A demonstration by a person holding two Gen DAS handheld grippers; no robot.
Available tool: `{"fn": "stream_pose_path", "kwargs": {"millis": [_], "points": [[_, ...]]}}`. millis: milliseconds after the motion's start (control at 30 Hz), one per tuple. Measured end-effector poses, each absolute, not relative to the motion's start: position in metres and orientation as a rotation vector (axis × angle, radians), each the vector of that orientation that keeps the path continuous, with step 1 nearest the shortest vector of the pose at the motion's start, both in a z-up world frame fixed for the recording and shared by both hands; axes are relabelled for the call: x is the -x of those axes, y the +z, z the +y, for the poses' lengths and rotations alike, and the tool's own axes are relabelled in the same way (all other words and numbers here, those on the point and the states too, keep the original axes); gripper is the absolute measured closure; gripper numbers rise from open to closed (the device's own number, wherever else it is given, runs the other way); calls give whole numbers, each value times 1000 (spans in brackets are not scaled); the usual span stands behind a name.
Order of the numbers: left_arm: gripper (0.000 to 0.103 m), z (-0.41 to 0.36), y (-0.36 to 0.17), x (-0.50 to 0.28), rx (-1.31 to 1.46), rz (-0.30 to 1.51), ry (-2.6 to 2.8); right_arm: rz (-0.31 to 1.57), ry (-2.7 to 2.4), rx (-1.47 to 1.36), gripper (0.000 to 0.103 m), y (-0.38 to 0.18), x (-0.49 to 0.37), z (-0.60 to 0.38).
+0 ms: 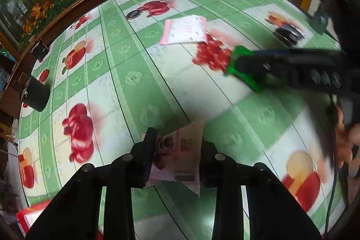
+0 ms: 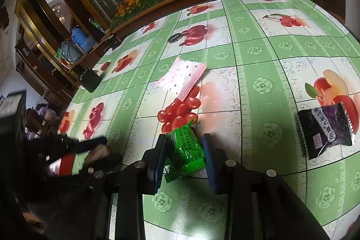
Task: Organize snacks
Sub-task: 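Carry the green and pink packets over the white tray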
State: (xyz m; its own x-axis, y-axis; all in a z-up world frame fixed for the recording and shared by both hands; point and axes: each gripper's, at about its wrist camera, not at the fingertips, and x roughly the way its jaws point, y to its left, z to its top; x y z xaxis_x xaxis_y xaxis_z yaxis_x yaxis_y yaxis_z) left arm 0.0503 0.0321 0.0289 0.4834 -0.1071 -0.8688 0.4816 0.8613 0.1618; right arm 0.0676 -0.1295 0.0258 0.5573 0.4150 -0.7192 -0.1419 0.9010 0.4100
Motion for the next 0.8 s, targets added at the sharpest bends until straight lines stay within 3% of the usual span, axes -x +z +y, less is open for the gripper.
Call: {"fn": "stream_pose_path", "kwargs": {"millis": [200,533,800], "points": [[80,39,41,-18,-308,983,-407,932,410,-373,71,25,-66,-126],[81,36,46,49,-305,919,-433,942,584,-571,71,22,-66,-131],[80,63,65,93,-245,836,-383,942,634,-526,71,25,-62,-115]]}}
